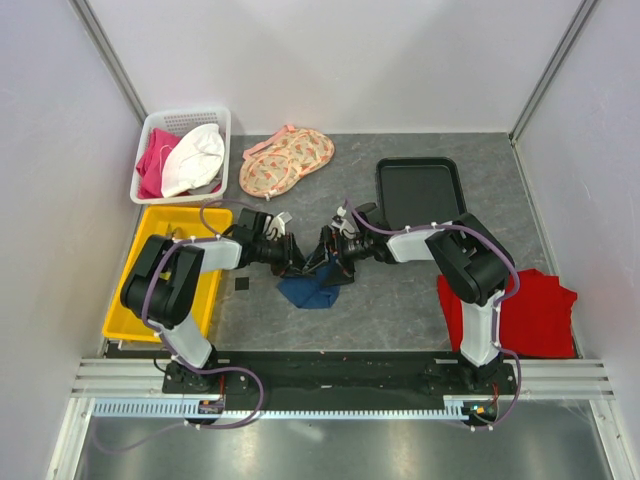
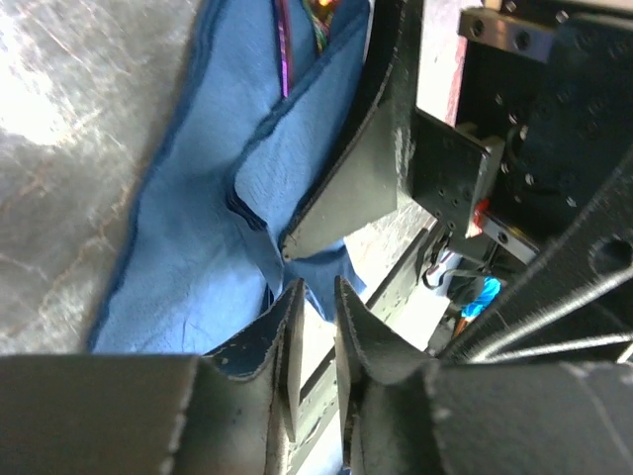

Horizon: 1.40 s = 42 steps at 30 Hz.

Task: Place the utensils on the paper napkin and roll it up

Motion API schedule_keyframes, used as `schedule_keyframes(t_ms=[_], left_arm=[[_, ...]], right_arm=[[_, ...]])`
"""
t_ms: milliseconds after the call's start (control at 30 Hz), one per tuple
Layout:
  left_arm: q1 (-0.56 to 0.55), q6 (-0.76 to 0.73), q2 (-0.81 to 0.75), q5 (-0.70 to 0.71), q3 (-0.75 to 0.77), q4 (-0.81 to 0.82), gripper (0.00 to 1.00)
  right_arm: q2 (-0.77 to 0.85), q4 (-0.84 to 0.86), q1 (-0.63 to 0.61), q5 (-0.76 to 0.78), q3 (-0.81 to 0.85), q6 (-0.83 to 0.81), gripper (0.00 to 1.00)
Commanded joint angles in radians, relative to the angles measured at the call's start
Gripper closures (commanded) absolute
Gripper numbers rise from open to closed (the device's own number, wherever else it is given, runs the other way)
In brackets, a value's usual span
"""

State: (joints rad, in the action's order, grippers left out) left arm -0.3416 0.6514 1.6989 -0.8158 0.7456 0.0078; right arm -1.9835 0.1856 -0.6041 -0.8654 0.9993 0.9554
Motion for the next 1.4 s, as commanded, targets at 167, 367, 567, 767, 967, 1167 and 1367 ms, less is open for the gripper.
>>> schedule_keyframes(t_ms=[167,367,567,767,967,1167,1367], left_arm=[[-0.002,0.022,0.042,0.041,0.031,0.026,0.66],[0.001,-0.002,-0.010,0.069,0.000,0.004,0.64],[0.012,-0.019,-0.039,0.096,-0.003,-0.039,0.57],[0.012,-0.028,-0.010,0.102,0.035,-0.065,0.55],[0.009,-0.045,0.014,0.121,0.064,-0.066,0.58],[-0.002,-0.044,0.062,0.118,0.115,-0.075,0.64],[-0.008,-0.059,0.094,0.133,0.130,-0.118,0.83]], right_arm=[[-0.012,-0.041,0.003,0.083,-0.007,-0.026,0.02],[-0.011,-0.043,0.006,0.085,-0.004,-0.030,0.02],[-0.011,-0.044,0.004,0.085,-0.004,-0.032,0.02],[-0.009,-0.046,0.006,0.085,-0.004,-0.032,0.02],[-0.005,-0.048,0.007,0.089,-0.004,-0.037,0.02],[0.002,-0.048,0.006,0.089,-0.005,-0.037,0.02],[0.017,-0.052,0.006,0.091,-0.005,-0.035,0.02]])
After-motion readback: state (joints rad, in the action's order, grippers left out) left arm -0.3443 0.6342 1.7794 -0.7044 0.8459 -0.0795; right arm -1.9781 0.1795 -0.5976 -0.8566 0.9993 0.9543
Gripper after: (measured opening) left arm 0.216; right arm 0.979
